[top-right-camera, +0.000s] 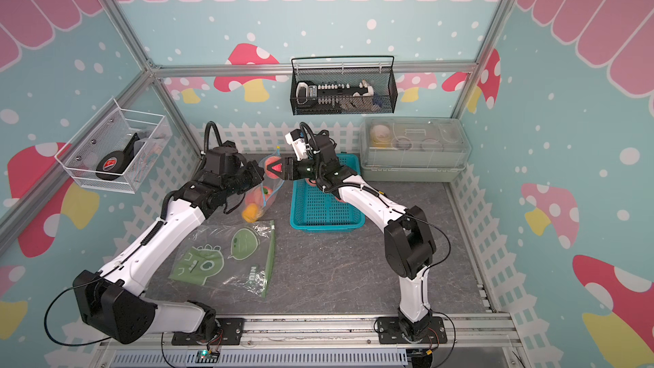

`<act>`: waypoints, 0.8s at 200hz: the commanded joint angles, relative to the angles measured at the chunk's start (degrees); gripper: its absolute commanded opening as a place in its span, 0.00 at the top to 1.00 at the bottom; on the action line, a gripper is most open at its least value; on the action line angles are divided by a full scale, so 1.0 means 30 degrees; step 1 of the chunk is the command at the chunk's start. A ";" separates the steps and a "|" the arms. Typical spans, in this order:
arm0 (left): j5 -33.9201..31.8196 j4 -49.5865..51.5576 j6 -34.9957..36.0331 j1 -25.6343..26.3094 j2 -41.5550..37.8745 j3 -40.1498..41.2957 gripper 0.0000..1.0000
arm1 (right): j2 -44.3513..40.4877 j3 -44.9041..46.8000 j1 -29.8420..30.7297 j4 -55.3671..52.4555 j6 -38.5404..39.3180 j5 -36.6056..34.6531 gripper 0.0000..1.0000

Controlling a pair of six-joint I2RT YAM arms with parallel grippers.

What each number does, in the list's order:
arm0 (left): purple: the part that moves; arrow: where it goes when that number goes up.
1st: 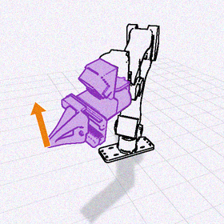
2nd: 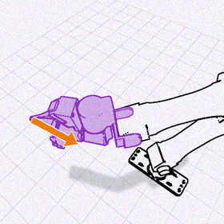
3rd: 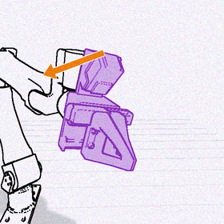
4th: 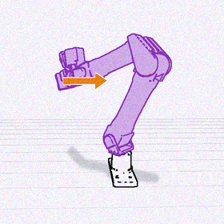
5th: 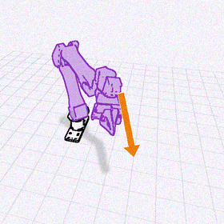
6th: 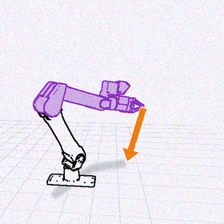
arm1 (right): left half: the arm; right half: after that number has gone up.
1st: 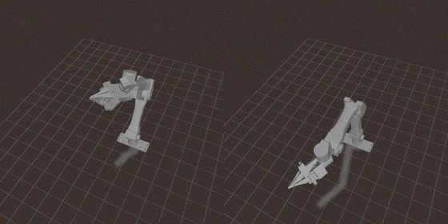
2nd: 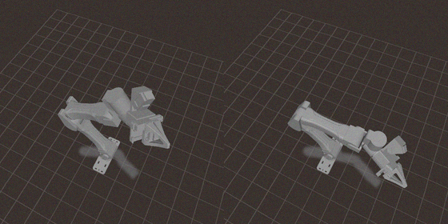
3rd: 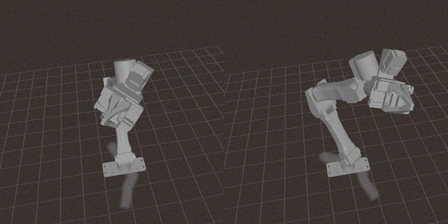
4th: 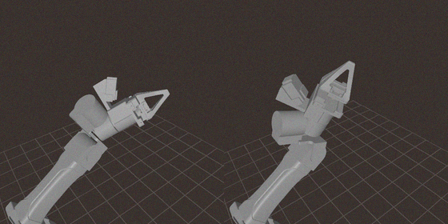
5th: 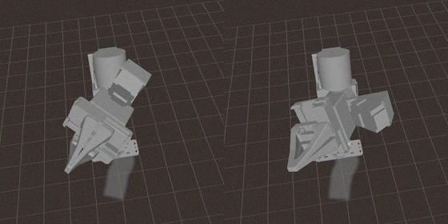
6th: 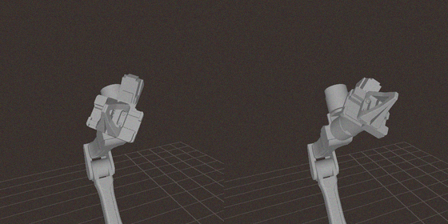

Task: Place the peach in a zip-top bag and seal the zipper
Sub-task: Place the peach in the zipper food storage bag.

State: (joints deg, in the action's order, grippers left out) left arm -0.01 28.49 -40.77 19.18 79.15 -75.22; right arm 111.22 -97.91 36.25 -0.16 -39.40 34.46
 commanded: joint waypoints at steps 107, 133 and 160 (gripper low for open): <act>-0.1020 0.0189 0.0455 -0.0124 -0.0824 -0.0460 1.00 | 0.0504 -0.3792 0.1122 -0.5292 0.3509 -0.2472 0.14; -0.1550 0.0437 0.0910 -0.0318 -0.1086 -0.0855 1.00 | -0.1932 -0.1938 0.1108 -0.3343 0.3662 -0.3177 0.14; -0.2131 0.0925 0.1652 -0.0636 -0.1552 -0.1685 1.00 | -0.4309 0.0112 0.1020 -0.2933 0.4474 -0.5427 0.15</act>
State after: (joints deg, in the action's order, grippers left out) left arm -3.25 30.11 -38.76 18.31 77.32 -76.58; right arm 106.37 -101.06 39.44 -13.82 -28.64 23.27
